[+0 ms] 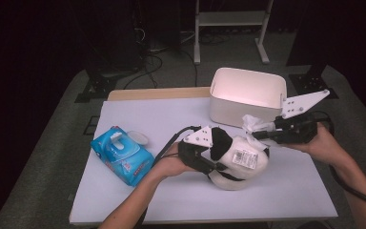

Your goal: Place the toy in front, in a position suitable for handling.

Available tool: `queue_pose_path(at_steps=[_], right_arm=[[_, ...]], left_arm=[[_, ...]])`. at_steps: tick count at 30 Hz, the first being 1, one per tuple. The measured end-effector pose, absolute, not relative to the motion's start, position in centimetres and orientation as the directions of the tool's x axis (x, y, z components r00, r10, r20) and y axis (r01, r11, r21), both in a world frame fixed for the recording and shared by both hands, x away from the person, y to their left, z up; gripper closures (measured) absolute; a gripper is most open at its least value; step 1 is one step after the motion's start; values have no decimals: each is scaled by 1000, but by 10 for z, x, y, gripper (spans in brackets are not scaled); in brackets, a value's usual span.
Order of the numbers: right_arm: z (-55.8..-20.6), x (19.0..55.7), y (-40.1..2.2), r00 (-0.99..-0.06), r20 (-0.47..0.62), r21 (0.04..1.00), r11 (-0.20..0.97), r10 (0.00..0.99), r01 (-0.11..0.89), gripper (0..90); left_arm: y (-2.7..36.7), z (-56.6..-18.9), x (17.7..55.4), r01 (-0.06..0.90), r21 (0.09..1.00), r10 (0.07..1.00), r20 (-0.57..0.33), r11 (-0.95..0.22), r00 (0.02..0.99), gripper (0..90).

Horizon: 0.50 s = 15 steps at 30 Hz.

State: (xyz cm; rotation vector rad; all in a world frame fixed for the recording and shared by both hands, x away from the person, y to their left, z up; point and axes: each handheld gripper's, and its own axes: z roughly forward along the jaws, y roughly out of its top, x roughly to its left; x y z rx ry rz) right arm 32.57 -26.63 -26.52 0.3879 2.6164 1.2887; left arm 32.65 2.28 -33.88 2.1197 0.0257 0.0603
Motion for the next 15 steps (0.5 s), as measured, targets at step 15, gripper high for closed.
queue_pose_path(at_steps=[15], right_arm=[[-268, 310, -267, -961, -35, 797, 588, 275, 139, 798]], left_arm=[[21, -339, 327, -4, 850, 51, 37, -527, 998, 402]])
